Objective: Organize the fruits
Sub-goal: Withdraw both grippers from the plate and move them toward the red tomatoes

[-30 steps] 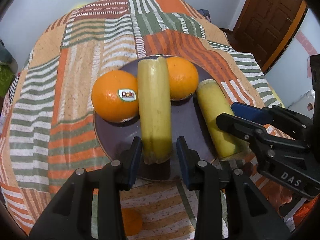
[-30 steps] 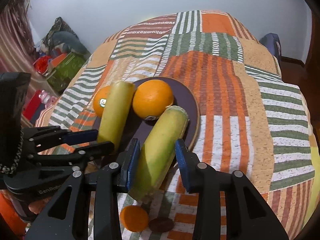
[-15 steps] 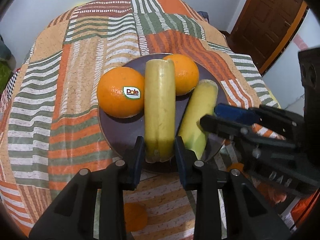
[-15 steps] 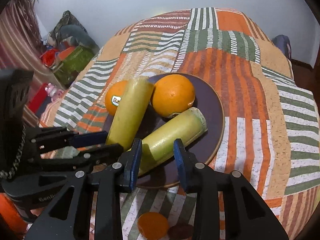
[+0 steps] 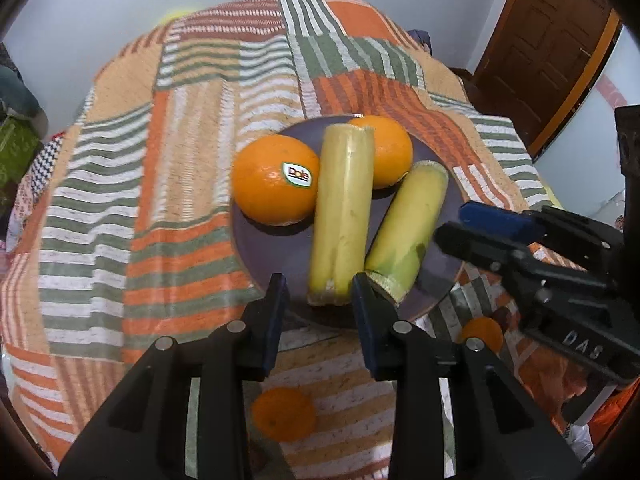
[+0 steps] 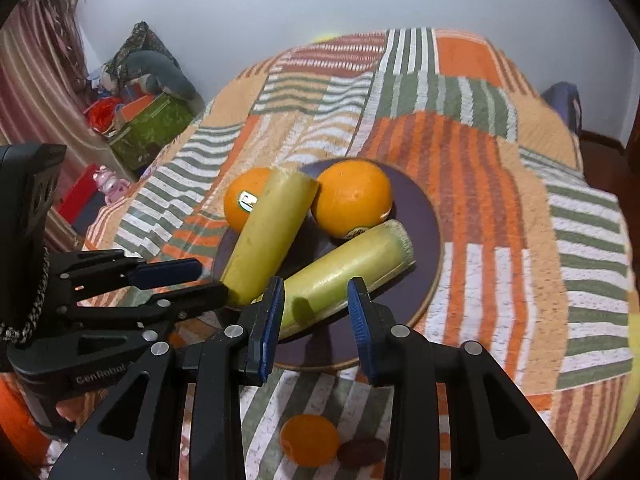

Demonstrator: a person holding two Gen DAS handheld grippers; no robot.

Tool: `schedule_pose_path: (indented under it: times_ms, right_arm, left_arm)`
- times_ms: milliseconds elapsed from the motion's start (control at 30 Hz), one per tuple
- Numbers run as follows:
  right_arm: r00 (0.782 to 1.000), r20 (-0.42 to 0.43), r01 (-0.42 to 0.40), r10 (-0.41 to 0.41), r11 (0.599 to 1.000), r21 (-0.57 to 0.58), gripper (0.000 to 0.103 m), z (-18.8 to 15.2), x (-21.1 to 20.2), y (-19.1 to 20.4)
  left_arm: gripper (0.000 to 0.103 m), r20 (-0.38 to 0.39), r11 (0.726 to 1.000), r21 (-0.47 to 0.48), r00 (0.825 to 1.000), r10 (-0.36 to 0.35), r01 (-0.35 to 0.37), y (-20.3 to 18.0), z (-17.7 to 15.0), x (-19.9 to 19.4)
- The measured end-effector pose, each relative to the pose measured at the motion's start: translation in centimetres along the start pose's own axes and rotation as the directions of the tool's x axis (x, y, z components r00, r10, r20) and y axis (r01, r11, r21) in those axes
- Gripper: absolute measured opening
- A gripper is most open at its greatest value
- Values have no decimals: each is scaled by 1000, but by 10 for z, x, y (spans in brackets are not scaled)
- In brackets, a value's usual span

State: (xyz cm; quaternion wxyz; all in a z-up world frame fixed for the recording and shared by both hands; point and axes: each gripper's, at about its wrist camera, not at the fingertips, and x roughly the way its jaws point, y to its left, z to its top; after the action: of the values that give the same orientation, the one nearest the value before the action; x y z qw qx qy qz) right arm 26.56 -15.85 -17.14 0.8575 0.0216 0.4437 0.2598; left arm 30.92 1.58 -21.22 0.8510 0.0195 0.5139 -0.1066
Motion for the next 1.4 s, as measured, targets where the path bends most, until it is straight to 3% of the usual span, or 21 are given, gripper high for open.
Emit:
schedule_pose_path:
  times_ms: [233,400,667,867,1000,1400]
  right_arm:
    - [997,56,64,-60,995,-71,31,-7,-35,10]
    - [994,78,91,-83,990,-104,31,-17,-60,18]
    - [987,120,119,-104,986,-117,58,-41,-93,27]
    - [987,119,120,-105,984,-130,62,-59,-102,34]
    - [989,102,118,-106,985,-129,69,-73,-102,37]
    - [994,6,109,-109,990,-93,69,-107,-79,35]
  left_arm:
    - [35,66,1000,-24,998,17,-16,6,-14,-44]
    - [47,120,998,-38,992,47,-43,8,-30,-78]
    - [62,160,995,-77,984,83,-71,13,-64,-119]
    - [74,137,991,-106,986,91,-76,15,-99,-127]
    - [74,101,990,-129,992,78,-64,16,-119,-124]
    - [74,-24,988,-156,1000,17,-20,14,-161,-92]
